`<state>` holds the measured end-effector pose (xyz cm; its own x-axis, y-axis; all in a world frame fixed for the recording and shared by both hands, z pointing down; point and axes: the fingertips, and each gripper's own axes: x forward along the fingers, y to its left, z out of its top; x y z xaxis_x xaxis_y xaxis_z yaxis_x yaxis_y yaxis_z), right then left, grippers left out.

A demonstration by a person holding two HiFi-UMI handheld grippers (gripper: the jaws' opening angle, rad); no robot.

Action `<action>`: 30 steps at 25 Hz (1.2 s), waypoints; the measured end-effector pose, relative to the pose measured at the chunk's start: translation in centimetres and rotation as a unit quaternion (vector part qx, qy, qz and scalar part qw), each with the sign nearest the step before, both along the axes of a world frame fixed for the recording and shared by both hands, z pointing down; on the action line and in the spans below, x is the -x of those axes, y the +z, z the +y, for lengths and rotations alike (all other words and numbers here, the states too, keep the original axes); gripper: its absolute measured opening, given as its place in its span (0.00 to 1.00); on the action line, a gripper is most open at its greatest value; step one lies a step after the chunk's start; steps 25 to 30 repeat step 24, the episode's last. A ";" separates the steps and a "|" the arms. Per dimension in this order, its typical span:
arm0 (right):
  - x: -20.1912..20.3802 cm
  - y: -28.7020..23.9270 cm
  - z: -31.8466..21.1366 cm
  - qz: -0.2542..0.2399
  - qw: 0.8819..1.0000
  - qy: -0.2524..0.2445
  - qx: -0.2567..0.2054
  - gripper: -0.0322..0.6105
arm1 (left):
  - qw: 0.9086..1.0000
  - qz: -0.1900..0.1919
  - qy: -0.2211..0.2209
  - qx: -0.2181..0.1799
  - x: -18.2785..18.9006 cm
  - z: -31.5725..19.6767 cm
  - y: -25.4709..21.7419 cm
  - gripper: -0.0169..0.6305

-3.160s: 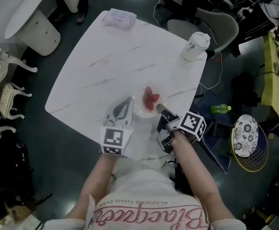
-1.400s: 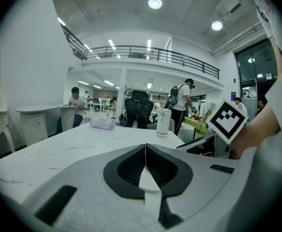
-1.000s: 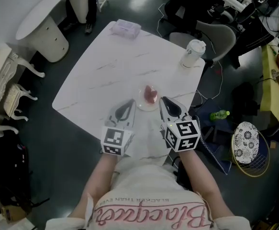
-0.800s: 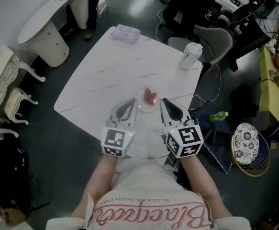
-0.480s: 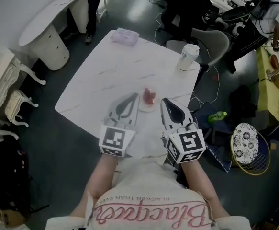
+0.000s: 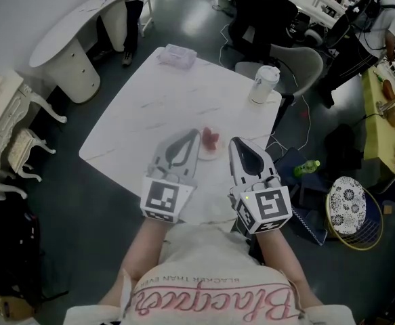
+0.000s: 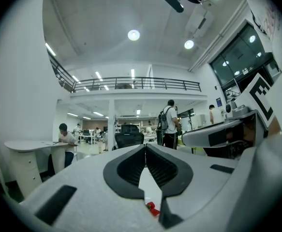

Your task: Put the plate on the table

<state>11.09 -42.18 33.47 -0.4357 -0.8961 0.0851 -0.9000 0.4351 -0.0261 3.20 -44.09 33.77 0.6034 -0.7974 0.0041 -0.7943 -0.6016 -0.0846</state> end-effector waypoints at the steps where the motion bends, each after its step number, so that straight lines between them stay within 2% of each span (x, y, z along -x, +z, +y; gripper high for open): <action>1: -0.1 0.1 0.0 0.000 1.000 0.001 0.001 0.06 | 1.000 0.000 0.000 0.000 -0.1 0.0 0.0 0.03; 30: -1.2 1.1 0.3 -0.005 1.000 0.014 0.015 0.06 | 1.000 -0.011 0.012 -0.006 -1.5 0.6 -0.2 0.03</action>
